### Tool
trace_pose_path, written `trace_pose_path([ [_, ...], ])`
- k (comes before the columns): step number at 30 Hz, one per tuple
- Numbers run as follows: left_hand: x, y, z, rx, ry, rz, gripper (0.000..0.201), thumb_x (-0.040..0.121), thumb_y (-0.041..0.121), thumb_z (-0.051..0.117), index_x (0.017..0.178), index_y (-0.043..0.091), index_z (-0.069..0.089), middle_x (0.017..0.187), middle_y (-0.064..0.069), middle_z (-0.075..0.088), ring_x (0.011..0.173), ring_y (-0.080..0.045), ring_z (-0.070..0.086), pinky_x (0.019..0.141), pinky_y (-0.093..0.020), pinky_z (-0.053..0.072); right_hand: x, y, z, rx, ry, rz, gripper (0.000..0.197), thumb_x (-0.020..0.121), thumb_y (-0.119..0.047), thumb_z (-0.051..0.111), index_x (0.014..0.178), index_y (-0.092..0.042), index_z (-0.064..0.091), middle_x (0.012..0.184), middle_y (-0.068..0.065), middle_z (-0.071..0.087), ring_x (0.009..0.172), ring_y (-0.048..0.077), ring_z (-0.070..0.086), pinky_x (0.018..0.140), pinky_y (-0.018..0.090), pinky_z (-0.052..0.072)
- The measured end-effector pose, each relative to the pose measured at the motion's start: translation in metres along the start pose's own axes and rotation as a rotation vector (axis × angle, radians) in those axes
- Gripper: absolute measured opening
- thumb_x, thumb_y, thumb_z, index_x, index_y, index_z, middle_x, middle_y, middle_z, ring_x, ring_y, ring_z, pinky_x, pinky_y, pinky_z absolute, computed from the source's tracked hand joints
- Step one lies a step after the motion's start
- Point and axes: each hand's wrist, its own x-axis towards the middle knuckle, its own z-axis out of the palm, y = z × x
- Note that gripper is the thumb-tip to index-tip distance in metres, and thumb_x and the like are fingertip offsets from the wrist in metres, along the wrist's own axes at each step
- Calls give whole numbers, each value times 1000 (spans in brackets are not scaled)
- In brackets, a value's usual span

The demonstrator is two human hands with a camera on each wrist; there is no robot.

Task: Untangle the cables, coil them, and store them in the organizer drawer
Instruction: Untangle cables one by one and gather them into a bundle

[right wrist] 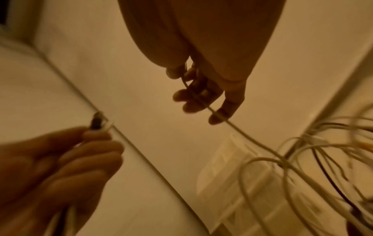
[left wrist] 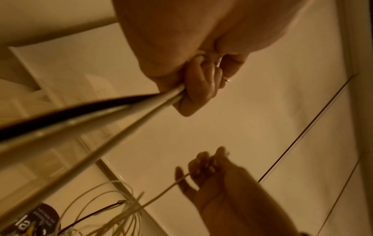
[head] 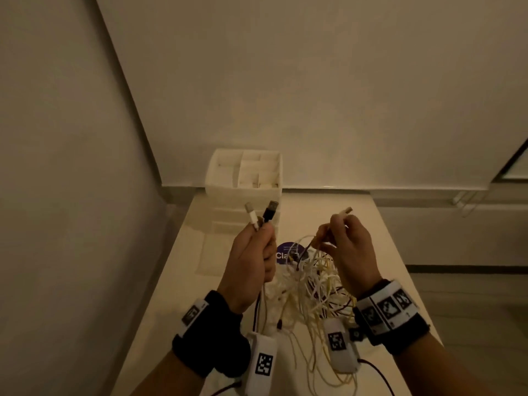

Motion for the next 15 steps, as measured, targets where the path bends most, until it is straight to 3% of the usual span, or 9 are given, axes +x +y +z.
trace_pose_path([
  [4,16,0,21,37,-12,28,21,102,21,42,83,13,40,62,0,23,47,-10,17,43,-26,13,6,-21,10,-21,-65,-106,8,97,-3,48,93,-5,54,75,3,57,60,16,49,61,35,45],
  [6,21,0,27,42,-24,79,14,101,21,44,91,11,45,61,2,25,47,-10,20,43,-24,15,1,-28,15,-26,-145,-120,14,93,3,50,92,-7,59,78,3,60,63,17,51,62,30,46],
  [9,24,-3,35,146,-43,180,19,100,31,48,102,13,53,63,8,47,51,-7,44,45,-19,35,-13,-34,21,-58,-175,-155,5,91,-1,60,93,-3,63,81,11,64,65,20,59,62,31,53],
  [11,27,-8,41,264,1,234,17,99,34,49,104,21,56,75,5,59,66,-9,58,56,-25,49,-19,-34,24,-35,-136,-151,7,88,-1,63,91,2,57,81,16,64,63,20,62,57,30,55],
  [15,34,-15,48,371,99,290,24,97,40,43,90,22,56,69,7,51,66,-16,52,65,-52,50,-19,-27,19,-14,-122,-136,25,86,4,63,85,-4,40,70,6,62,58,16,59,52,28,49],
])
